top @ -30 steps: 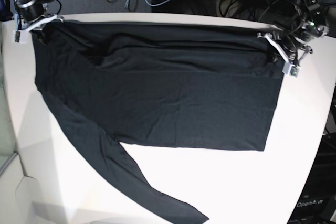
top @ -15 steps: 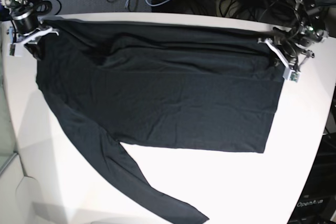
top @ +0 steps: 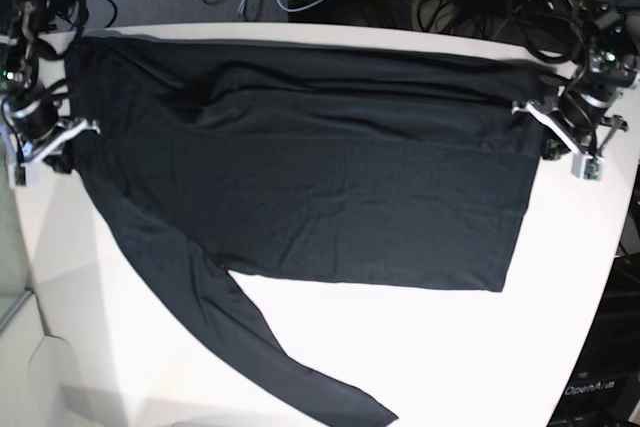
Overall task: Fold the T-shirt properly
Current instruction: 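Move both grippers from the shoulder corners down the shirt's side edges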
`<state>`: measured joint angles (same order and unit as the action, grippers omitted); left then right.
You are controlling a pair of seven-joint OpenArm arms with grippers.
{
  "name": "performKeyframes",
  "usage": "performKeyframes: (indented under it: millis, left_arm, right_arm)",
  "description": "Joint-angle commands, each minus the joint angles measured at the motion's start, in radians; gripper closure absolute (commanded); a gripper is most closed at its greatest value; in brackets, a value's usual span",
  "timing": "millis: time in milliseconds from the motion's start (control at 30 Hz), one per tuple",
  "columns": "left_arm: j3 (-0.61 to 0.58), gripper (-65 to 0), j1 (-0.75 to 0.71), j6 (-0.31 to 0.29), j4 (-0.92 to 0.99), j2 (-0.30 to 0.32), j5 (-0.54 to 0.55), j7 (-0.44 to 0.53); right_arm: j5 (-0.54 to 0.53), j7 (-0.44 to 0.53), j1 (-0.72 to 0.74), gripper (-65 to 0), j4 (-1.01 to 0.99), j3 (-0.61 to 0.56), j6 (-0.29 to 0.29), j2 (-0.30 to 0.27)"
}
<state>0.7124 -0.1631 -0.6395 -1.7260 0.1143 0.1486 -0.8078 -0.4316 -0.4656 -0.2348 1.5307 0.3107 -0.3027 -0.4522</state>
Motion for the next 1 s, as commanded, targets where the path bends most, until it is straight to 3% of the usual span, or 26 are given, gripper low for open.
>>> performKeyframes:
  millis: [0, 100, 233, 300, 467, 567, 767, 967]
  left_arm:
    - [0.005, -1.0, 0.020, 0.004, -0.019, 0.017, 0.015, 0.032]
    - [0.000, -11.9, 0.049, 0.011, -0.019, 0.017, 0.015, 0.032]
    - [-0.001, -31.4, 0.104, 0.013, 0.013, 0.014, 0.013, 0.031]
    - [-0.003, -36.5, 0.142, 0.013, 0.051, 0.017, 0.013, 0.015]
    - [-0.004, -37.0, 0.265, 0.008, 0.153, 0.043, 0.013, -0.084]
    - [-0.004, -37.2, 0.325, 0.013, 0.202, 0.049, 0.013, -0.094]
    - [-0.033, -37.1, 0.389, 0.014, 0.271, 0.077, 0.013, -0.094]
    - [-0.033, -37.1, 0.400, 0.016, 0.277, 0.091, 0.013, -0.094]
  right_arm:
    - [0.007, 0.000, 0.019, -1.0, 0.015, 0.005, -0.002, -0.021]
    - [0.053, -0.034, 0.084, -6.7, 0.015, 0.005, -0.002, -0.021]
    - [0.076, -0.042, 0.148, -18.1, 0.011, 0.005, -0.002, -0.020]
    - [0.075, -0.043, 0.191, -23.6, -0.019, 0.005, -0.002, -0.015]
    - [0.076, -0.042, 0.288, -33.1, -0.126, 0.003, -0.022, -0.017]
    - [0.078, -0.048, 0.357, -35.6, -0.226, 0.003, -0.160, -0.018]
    - [0.132, -0.038, 0.478, -37.3, -0.447, -0.006, -0.267, -0.017]
    - [0.256, 0.024, 0.518, -37.2, -0.493, -0.002, -0.286, 0.017]
